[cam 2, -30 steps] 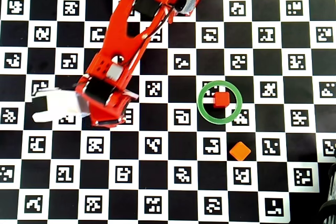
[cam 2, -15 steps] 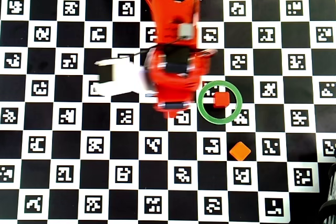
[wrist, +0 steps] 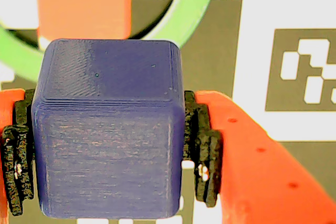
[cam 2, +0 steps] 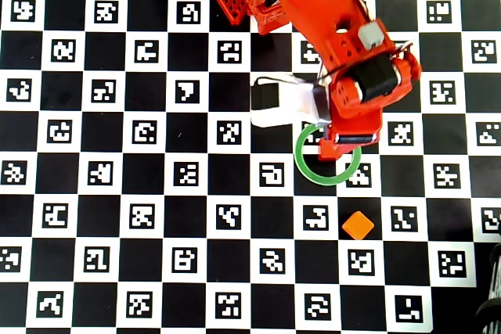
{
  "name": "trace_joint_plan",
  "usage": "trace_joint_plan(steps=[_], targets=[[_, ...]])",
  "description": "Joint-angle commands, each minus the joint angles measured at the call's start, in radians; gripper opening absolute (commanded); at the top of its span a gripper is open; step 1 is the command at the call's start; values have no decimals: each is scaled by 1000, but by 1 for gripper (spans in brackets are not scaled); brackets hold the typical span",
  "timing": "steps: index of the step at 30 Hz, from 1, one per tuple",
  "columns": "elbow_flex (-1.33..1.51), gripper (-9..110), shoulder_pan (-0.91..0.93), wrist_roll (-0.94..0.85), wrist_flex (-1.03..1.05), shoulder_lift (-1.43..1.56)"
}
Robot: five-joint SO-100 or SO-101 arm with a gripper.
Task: Grab the red cube then put it in the green circle then put the blue cube on top and finally the orange cube on top
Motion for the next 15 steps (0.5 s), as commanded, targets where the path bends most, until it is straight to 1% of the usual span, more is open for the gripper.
trace_joint_plan(steps=[1, 9, 15], targets=[[29, 10, 0, 5, -86, 12], [112, 11, -6, 21, -209, -31], [135, 11, -32, 46, -258, -55]])
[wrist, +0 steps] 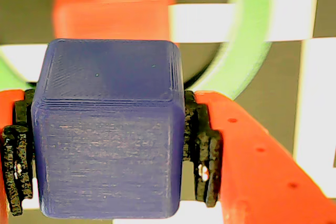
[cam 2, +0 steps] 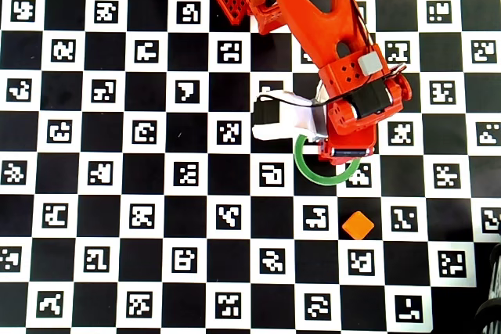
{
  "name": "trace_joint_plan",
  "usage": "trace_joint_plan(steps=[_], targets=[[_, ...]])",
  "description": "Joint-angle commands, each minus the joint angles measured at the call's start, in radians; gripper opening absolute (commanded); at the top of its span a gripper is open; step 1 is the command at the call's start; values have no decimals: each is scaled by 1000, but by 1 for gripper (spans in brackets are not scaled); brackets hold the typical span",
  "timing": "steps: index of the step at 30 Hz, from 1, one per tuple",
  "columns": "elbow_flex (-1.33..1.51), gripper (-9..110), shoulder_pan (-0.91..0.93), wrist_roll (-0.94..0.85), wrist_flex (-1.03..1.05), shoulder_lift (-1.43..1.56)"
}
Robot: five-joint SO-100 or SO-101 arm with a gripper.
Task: Grab the red cube then put it in the green circle then put the blue cube on top and finally the orange cube on top
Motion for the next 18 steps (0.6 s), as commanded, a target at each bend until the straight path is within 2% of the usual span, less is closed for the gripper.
trace_joint_plan(steps=[1, 18], targets=[[-5, 11, -28, 9, -25, 25], [31, 10, -18, 0, -69, 29]])
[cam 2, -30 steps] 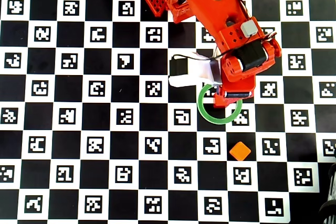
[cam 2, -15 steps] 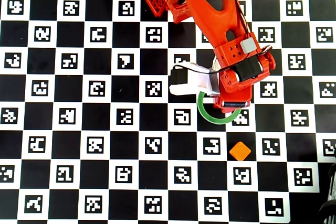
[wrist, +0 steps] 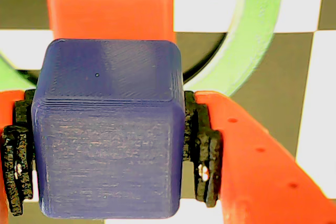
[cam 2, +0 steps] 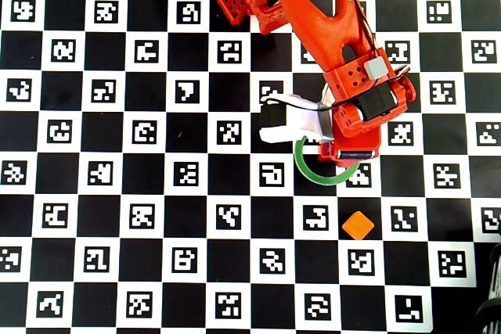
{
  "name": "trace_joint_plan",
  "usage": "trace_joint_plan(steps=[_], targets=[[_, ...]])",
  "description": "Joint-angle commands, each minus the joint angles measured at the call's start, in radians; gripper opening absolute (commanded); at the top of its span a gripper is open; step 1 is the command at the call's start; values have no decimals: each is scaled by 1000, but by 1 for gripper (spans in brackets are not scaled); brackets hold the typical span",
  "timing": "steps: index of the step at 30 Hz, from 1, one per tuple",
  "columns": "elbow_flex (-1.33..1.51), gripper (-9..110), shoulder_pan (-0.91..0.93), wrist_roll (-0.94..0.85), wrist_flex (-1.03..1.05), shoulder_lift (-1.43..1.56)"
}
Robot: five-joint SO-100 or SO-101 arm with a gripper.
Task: Grab the red cube then put it in the green circle then put the blue cube on top and finally the orange cube on top
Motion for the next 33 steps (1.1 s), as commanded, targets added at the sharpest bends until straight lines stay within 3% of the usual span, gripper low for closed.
trace_joint_plan(steps=[1, 33], targets=[[-8, 10, 6, -9, -6, 40], [58, 15, 15, -52, -60, 54]])
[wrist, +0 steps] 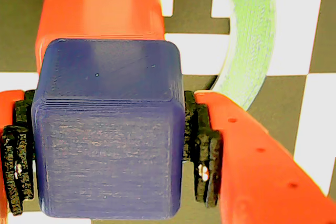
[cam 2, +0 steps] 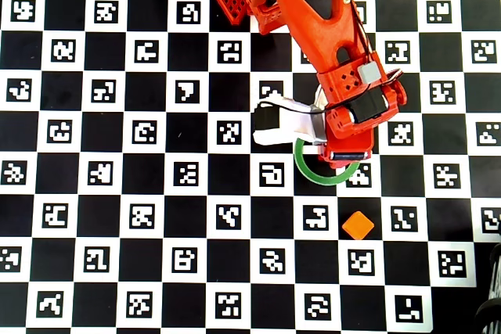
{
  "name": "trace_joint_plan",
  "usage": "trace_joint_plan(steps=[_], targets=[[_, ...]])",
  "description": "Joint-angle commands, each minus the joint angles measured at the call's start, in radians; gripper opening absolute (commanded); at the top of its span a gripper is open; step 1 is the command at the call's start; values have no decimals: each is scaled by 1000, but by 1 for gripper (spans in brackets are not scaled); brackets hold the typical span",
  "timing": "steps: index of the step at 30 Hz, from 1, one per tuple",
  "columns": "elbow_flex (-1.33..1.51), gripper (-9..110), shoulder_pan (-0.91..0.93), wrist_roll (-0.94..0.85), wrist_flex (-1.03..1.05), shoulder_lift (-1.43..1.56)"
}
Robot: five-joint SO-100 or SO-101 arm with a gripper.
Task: Grab the red cube then put it in the green circle then put the blue cube on top and finally the orange cube on top
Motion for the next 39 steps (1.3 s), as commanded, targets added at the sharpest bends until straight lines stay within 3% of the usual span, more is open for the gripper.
trace_joint_plan(steps=[1, 10, 16, 21, 26, 30, 39], targets=[[-2, 17, -9, -11, -14, 55], [-12, 42, -5, 0, 0, 64], [-51, 43, -2, -25, 54, 101], [-161, 43, 15, -41, 219, 124], [-344, 43, 34, -140, 383, 126], [-474, 42, 57, -195, 390, 117], [-693, 43, 40, -64, 422, -25]])
